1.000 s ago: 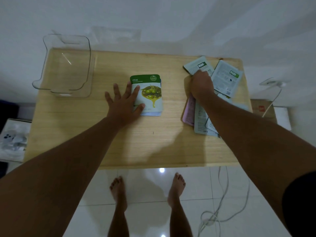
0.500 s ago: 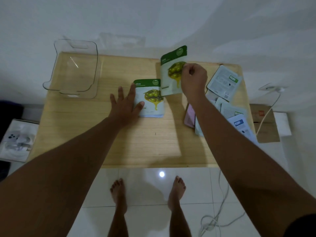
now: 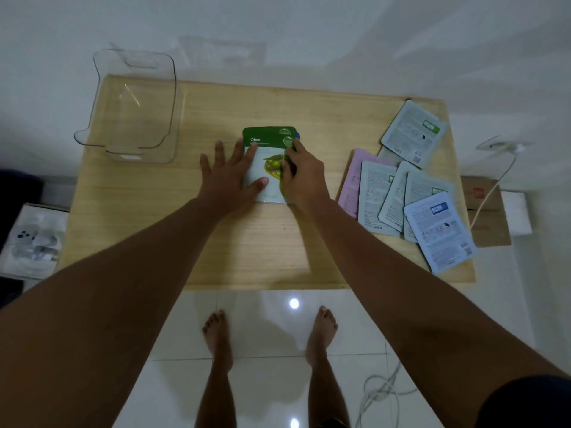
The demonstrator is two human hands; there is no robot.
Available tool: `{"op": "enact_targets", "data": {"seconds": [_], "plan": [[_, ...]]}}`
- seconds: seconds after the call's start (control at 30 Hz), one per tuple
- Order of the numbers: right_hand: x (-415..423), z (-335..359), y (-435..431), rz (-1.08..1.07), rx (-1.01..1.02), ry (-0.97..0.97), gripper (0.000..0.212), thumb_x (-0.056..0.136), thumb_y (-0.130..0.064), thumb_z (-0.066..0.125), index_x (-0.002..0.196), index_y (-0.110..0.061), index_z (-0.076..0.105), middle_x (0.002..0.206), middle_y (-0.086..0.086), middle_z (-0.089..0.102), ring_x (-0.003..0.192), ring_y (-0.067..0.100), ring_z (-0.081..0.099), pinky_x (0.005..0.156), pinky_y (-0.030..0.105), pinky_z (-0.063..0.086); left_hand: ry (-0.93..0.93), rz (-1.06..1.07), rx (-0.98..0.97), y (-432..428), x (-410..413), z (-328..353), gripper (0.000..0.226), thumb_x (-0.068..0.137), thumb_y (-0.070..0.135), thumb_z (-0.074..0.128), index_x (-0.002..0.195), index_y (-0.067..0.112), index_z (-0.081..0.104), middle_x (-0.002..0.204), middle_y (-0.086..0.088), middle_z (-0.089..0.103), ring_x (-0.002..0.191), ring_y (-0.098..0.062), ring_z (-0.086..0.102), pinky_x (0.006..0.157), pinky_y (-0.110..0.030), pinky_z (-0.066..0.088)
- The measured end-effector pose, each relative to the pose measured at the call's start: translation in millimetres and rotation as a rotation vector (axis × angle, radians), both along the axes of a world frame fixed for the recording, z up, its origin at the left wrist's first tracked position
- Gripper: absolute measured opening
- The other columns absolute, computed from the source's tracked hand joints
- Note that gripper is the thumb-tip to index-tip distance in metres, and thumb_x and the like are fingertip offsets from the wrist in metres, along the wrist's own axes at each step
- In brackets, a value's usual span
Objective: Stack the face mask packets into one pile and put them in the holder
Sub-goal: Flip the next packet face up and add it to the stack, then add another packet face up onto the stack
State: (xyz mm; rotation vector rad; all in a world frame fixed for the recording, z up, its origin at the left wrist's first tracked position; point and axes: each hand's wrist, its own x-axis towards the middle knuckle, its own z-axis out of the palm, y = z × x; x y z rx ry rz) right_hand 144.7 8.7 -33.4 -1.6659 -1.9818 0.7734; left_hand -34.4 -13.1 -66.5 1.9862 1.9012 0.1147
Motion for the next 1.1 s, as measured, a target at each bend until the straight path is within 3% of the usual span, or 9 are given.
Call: {"op": "enact_targets", "data": {"seconds": [0.17, 0.33, 0.47, 0.53, 0.67, 0.77, 0.9, 1.0, 1.1], "plan": [[7.8, 2.7, 1.0, 0.036, 0.012, -0.077, 0.040, 0.095, -0.012, 0.050, 0.134, -0.002, 0.052, 0.152, 0.018, 0.042, 0.133, 0.035, 0.048, 0.116, 0.044, 0.035, 0.034, 0.003, 0.011, -1.4, 2.6, -1.4, 0.081, 0.090, 0.069, 0.034, 0.157, 0.034, 0.004, 0.167, 0.002, 0.008, 0.151, -0.044, -0.004, 0.114, -0.069, 0.000], [51.8, 12.5, 19.2, -0.173, 0.005, -0.617, 0.064, 0.098, -0.039, 0.044, 0.146, 0.001, 0.031, 0.159, 0.023, 0.023, 0.148, 0.039, 0.020, 0.121, 0.055, 0.011, 0.041, 0.011, -0.026, 0.0, 5.0, 5.9, 0.082, 0.091, 0.067, 0.037, 0.157, 0.033, 0.004, 0.167, 0.002, 0.007, 0.151, -0.042, -0.005, 0.116, -0.067, 0.000], [83.5, 11.8, 25.6, -0.299, -0.187, -0.736, 0.072, 0.094, -0.052, 0.045, 0.142, 0.000, 0.039, 0.155, 0.028, 0.027, 0.145, 0.044, 0.022, 0.119, 0.060, 0.010, 0.041, 0.009, -0.057, 1.9, 5.6, 9.8, 0.082, 0.090, 0.067, 0.037, 0.157, 0.033, 0.004, 0.167, 0.003, 0.005, 0.151, -0.042, -0.005, 0.116, -0.068, 0.000], [88.8, 7.9, 23.7, -0.309, -0.232, -0.647, 0.059, 0.092, -0.051, 0.050, 0.131, -0.005, 0.050, 0.148, 0.028, 0.036, 0.140, 0.045, 0.030, 0.118, 0.060, 0.019, 0.040, 0.006, -0.056, 1.6, 5.3, 9.7, 0.082, 0.090, 0.067, 0.037, 0.157, 0.033, 0.003, 0.167, 0.002, 0.005, 0.151, -0.043, -0.005, 0.115, -0.068, 0.000], [85.1, 2.9, 13.3, -0.428, -0.253, -0.355, 0.059, 0.095, -0.039, 0.054, 0.134, 0.004, 0.041, 0.141, 0.026, 0.044, 0.131, 0.043, 0.043, 0.105, 0.052, 0.046, 0.039, 0.008, -0.055, 1.5, 5.2, 9.0, 0.082, 0.090, 0.067, 0.037, 0.157, 0.033, 0.004, 0.167, 0.002, 0.005, 0.151, -0.043, -0.005, 0.115, -0.068, 0.000], [79.2, 3.8, 6.1, -0.332, -0.128, -0.403, 0.034, 0.099, -0.022, 0.044, 0.120, 0.003, 0.052, 0.126, 0.026, 0.053, 0.122, 0.044, 0.050, 0.100, 0.056, 0.048, 0.036, 0.015, -0.052, 1.0, 6.1, 8.2, 0.081, 0.091, 0.066, 0.037, 0.157, 0.033, 0.004, 0.167, 0.002, 0.005, 0.151, -0.043, -0.006, 0.116, -0.068, -0.001], [79.5, 5.3, -1.2, -0.250, 0.064, -0.438, 0.030, 0.098, -0.019, 0.042, 0.111, 0.000, 0.061, 0.113, 0.021, 0.060, 0.112, 0.039, 0.054, 0.104, 0.058, 0.043, 0.023, 0.016, -0.047, 0.1, 5.6, 6.5, 0.082, 0.090, 0.067, 0.036, 0.157, 0.033, 0.004, 0.167, 0.002, 0.006, 0.151, -0.043, -0.006, 0.116, -0.067, -0.002], [77.4, 15.6, -0.5, -0.262, 0.101, -0.219, 0.032, 0.098, -0.018, 0.046, 0.120, -0.004, 0.065, 0.131, 0.015, 0.062, 0.122, 0.027, 0.057, 0.112, 0.034, 0.036, 0.010, 0.017, -0.048, 0.1, 5.1, 6.8, 0.082, 0.090, 0.067, 0.036, 0.157, 0.034, 0.003, 0.167, 0.002, 0.005, 0.151, -0.043, -0.007, 0.116, -0.067, -0.003], [66.4, 39.1, 1.2, -0.271, 0.246, 0.027, 0.027, 0.096, -0.010, 0.051, 0.113, 0.000, 0.070, 0.117, 0.016, 0.071, 0.107, 0.024, 0.068, 0.101, 0.019, 0.046, 0.014, 0.015, -0.054, -0.2, 4.9, 8.0, 0.082, 0.090, 0.067, 0.036, 0.157, 0.034, 0.002, 0.167, 0.002, 0.004, 0.151, -0.042, -0.008, 0.116, -0.066, -0.003]]}}
